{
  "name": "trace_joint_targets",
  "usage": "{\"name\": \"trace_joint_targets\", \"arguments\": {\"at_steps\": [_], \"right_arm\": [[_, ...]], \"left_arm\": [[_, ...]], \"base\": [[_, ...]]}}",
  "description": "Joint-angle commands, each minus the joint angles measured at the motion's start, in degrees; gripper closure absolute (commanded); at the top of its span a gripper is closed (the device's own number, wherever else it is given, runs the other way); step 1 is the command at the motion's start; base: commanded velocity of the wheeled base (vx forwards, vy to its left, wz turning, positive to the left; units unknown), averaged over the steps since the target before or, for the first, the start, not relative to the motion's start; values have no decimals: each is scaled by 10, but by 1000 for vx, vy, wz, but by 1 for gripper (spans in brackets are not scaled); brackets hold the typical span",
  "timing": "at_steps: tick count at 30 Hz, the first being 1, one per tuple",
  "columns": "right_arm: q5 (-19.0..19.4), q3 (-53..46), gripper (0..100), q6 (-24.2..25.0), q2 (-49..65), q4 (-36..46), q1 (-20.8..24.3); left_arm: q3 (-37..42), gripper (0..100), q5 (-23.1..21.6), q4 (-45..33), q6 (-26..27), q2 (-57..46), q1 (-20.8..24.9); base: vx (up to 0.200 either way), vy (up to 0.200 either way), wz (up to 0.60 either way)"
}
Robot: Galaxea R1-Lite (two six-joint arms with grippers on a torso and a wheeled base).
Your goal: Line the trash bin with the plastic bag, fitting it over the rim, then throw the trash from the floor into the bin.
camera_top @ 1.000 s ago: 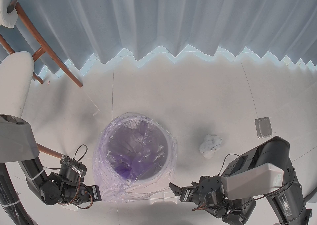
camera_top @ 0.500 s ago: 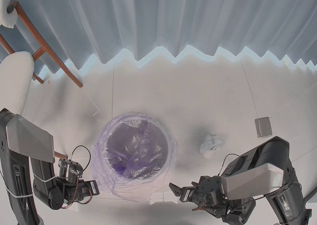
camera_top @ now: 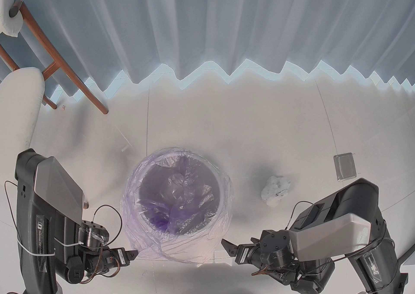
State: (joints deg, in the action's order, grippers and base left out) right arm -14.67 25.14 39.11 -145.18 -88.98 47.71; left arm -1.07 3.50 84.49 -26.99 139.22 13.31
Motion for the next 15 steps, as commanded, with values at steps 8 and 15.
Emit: {"name": "trace_joint_targets", "arguments": {"at_steps": [8, 15], "right_arm": [[0, 3, 0, 1, -3, -10, 0], [0, 4, 0, 0, -4, -10, -1]], "left_arm": [[11, 0, -36, -98, -50, -303, 5], [-15, 0, -57, -332, -39, -581, 22]], "base": [[0, 0, 0], [0, 0, 0]]}}
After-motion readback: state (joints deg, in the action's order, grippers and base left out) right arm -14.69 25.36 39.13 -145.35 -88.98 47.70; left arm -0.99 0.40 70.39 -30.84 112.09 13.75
